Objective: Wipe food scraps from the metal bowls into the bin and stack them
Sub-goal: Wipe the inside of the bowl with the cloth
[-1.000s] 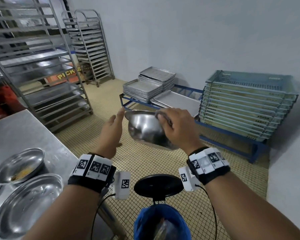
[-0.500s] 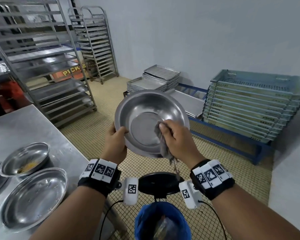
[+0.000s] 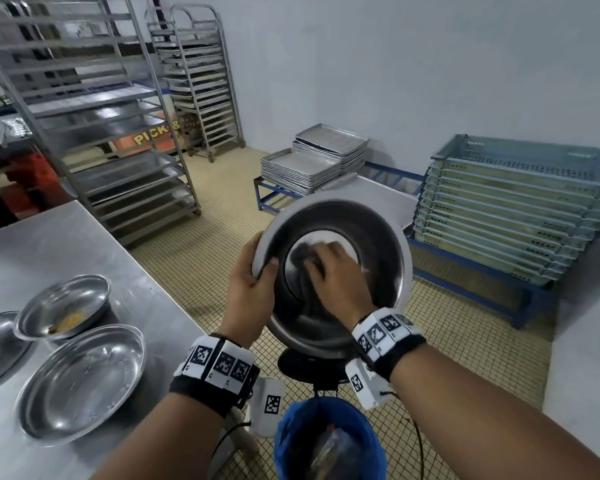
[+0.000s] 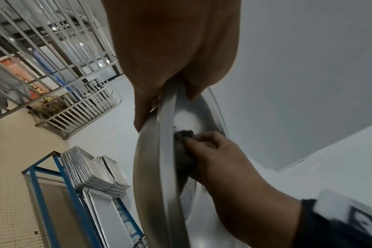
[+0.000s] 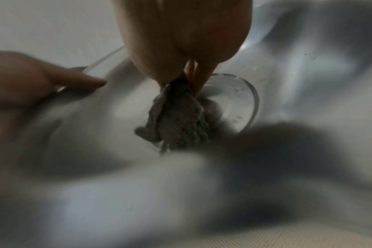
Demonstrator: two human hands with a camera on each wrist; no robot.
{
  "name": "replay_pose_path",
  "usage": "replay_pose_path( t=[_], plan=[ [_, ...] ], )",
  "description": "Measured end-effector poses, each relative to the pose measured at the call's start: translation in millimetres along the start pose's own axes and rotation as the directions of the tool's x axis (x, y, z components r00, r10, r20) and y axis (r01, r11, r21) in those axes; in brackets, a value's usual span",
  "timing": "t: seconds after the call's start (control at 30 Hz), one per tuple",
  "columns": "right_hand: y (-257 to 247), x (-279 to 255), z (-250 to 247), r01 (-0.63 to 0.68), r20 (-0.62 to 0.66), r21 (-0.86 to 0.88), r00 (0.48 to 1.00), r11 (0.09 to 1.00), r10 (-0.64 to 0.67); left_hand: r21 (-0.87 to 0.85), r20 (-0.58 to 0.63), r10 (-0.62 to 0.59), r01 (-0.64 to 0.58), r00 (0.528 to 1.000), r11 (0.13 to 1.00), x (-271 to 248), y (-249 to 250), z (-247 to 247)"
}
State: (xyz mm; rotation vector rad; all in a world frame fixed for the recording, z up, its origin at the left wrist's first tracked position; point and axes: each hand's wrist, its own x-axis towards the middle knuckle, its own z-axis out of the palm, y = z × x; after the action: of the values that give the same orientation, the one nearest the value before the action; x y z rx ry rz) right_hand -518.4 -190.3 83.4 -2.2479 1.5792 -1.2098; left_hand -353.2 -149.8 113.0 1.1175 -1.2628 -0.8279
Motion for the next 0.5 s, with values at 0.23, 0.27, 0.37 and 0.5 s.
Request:
replay_pose_path(
  t=[0.23, 0.27, 0.37, 0.5],
  plan=[
    [33.6, -28.4, 19.9, 0.349, 0.403, -0.377, 0.896, 0.858, -0.187, 0.031, -0.034, 0.016, -0.015, 0.999, 0.999, 0.4, -6.3, -8.0],
    [38.0, -24.0, 17.3, 0.263, 0.348, -0.428, 0.931, 0.865, -0.110, 0.017, -0.021, 0.006, -0.005, 1.000, 1.000, -2.6, -6.8, -6.9],
    [37.9, -14.0, 16.8, 0.143, 0.290, -0.499, 0.957, 0.855, 0.010, -0.031, -0.001, -0.053, 0.053, 0.999, 0.998, -7.4, -10.2, -0.7],
    [40.2, -27.5, 26.6, 0.475, 0.494, -0.394, 0.831, 0.787, -0.254, -0.038, -0.008, -0.089, 0.088, 0.996, 0.995, -2.5, -13.6, -2.1]
  ],
)
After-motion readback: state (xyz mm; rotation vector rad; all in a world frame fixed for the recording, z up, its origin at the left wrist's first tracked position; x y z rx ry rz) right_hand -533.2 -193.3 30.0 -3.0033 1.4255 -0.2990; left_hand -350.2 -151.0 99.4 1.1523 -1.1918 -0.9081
